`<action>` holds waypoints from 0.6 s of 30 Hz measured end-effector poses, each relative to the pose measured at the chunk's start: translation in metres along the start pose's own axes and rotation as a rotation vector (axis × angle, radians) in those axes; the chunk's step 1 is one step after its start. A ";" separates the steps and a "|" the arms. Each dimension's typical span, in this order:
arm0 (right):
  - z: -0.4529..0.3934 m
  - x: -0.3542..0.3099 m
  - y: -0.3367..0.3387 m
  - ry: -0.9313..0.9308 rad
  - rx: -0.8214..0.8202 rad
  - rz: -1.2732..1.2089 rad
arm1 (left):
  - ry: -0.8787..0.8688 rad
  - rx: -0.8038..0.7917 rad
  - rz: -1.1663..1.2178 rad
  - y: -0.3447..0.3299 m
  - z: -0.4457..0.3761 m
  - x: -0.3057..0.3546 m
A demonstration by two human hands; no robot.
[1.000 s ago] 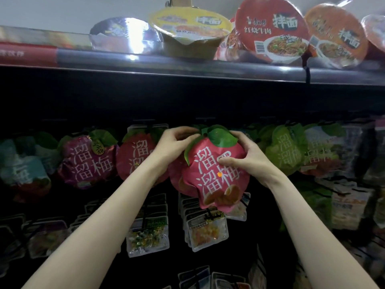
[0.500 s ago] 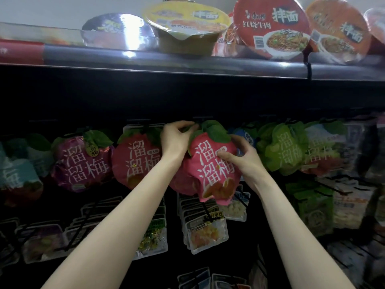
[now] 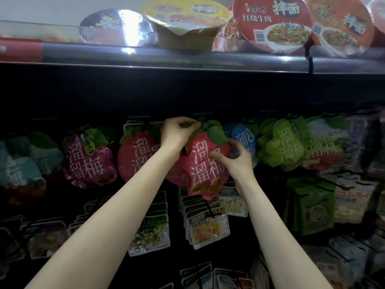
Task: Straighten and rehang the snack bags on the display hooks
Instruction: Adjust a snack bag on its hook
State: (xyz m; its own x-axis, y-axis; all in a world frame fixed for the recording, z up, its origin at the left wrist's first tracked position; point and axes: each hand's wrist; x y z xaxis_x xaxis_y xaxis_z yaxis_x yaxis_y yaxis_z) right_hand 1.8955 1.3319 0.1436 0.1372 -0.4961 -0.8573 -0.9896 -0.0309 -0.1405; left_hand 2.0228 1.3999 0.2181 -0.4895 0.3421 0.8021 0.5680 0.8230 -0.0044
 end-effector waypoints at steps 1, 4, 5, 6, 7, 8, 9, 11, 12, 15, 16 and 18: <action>0.001 -0.001 0.000 -0.013 -0.005 0.000 | 0.012 0.001 0.006 0.000 0.001 0.000; 0.002 -0.011 0.010 -0.063 -0.076 -0.085 | 0.104 -0.010 0.047 0.000 0.001 0.002; 0.000 -0.017 0.015 -0.060 -0.101 -0.106 | 0.138 -0.020 0.060 0.001 0.001 0.003; -0.002 -0.023 0.019 -0.045 -0.121 -0.109 | 0.157 -0.029 0.065 0.001 0.000 0.004; -0.005 -0.031 0.024 -0.021 -0.138 -0.095 | 0.169 -0.036 0.068 0.002 -0.001 0.004; -0.008 -0.038 0.027 0.006 -0.149 -0.078 | 0.182 -0.039 0.079 0.002 -0.001 0.005; -0.011 -0.043 0.029 0.035 -0.153 -0.063 | 0.203 -0.041 0.101 0.002 -0.001 0.006; -0.017 -0.050 0.032 0.073 -0.142 -0.057 | 0.282 -0.038 0.153 0.002 0.000 0.006; -0.020 -0.051 0.033 0.076 -0.139 -0.061 | 0.325 -0.039 0.179 0.002 0.000 0.007; -0.025 -0.050 0.031 0.080 -0.155 -0.044 | 0.364 -0.031 0.200 -0.002 -0.001 0.008; -0.026 -0.047 0.029 0.076 -0.158 -0.034 | 0.365 -0.023 0.188 -0.003 -0.001 0.009; -0.027 -0.042 0.021 0.088 -0.147 -0.003 | 0.375 -0.014 0.164 -0.005 0.000 0.012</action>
State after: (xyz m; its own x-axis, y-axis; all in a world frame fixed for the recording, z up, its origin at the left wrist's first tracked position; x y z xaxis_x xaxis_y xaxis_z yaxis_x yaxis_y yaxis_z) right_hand 1.8677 1.3291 0.1900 0.1423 -0.5700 -0.8092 -0.9858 -0.1556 -0.0638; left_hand 2.0139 1.3995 0.2279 -0.1182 0.2771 0.9535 0.6289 0.7640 -0.1441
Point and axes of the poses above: each hand's wrist, its own z-axis away from the middle knuckle, its own y-axis out of the back of the hand, x = y × z, and after that the axes turned 13 degrees about x, right-handed
